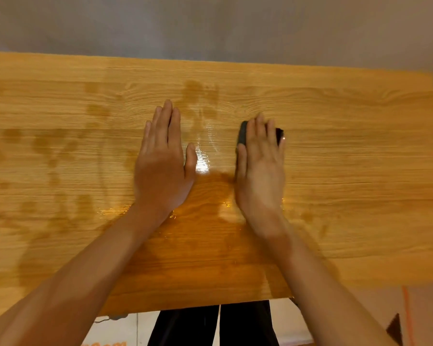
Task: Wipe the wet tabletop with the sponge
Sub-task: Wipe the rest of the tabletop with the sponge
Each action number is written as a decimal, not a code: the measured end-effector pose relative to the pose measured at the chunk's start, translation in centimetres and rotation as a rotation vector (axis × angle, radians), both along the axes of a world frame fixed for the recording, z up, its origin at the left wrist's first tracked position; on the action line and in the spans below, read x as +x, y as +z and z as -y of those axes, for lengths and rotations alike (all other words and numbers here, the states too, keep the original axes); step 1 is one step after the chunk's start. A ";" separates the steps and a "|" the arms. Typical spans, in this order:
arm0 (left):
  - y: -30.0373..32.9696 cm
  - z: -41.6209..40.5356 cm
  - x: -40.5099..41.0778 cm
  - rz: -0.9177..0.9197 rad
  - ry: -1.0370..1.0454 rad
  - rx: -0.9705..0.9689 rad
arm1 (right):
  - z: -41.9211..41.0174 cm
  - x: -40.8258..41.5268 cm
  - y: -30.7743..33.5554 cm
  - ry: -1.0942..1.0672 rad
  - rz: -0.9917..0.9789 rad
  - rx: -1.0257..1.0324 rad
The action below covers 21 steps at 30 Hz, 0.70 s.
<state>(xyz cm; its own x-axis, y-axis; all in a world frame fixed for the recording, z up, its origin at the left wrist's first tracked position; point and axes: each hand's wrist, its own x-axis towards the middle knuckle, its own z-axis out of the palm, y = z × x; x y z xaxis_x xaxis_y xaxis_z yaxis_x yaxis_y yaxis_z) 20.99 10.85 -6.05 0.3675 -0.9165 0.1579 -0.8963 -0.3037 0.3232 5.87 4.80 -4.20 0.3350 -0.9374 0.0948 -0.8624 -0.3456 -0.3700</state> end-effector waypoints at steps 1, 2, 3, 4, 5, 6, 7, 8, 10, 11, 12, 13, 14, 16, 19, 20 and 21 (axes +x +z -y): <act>0.0 0.0 0.0 0.008 -0.002 -0.003 | -1.1 1.2 -0.2 0.069 -0.020 -0.028; -0.1 -0.1 0.0 0.015 -0.005 -0.008 | -1.6 1.5 -0.3 0.147 -0.054 -0.061; -0.1 -0.1 -0.1 0.018 -0.008 -0.017 | -1.3 1.0 -0.2 0.234 -0.085 -0.064; -0.2 -0.1 -0.1 0.020 -0.012 -0.027 | -0.6 -0.3 0.0 0.295 -0.091 -0.043; -0.2 -0.2 -0.1 0.018 -0.017 -0.034 | 0.3 -2.1 0.2 0.303 -0.084 -0.006; -0.3 -0.2 -0.1 0.010 -0.022 -0.037 | 1.1 -4.3 0.5 0.247 -0.083 0.021; -0.3 -0.2 -0.1 -0.001 -0.026 -0.036 | 1.9 -6.6 0.8 0.142 -0.085 0.037; -0.2 -0.2 -0.1 -0.012 -0.028 -0.031 | 2.6 -8.7 1.0 0.014 -0.079 0.040; -0.1 -0.3 -0.1 -0.025 -0.027 -0.013 | 3.3 -10.6 1.0 -0.221 -0.053 0.053; -0.1 -0.3 -0.1 -0.030 -0.024 -0.005 | 3.0 -9.7 0.8 -0.285 -0.038 0.046; 0.0 -0.3 0.0 -0.035 -0.021 0.001 | 2.4 -8.1 0.7 -0.295 -0.021 0.032; 0.1 -0.2 0.1 -0.043 -0.020 0.009 | 1.4 -6.0 0.6 -0.255 -0.019 0.027; 0.2 -0.2 0.2 -0.053 -0.018 0.019 | 0.1 -3.7 0.3 -0.179 -0.039 0.005; 0.4 -0.1 0.2 -0.073 -0.014 0.038 | -2.8 0.4 -0.6 0.014 -0.081 -0.073; 0.6 -0.2 0.0 -0.086 -0.017 0.065 | -3.2 0.9 -0.2 0.263 -0.143 -0.107; 0.7 -0.3 0.0 -0.080 -0.019 0.066 | -2.2 -1.0 0.0 0.325 -0.187 -0.064; 0.7 -0.3 0.0 -0.073 -0.022 0.066 | -1.1 -3.5 0.3 0.331 -0.190 0.005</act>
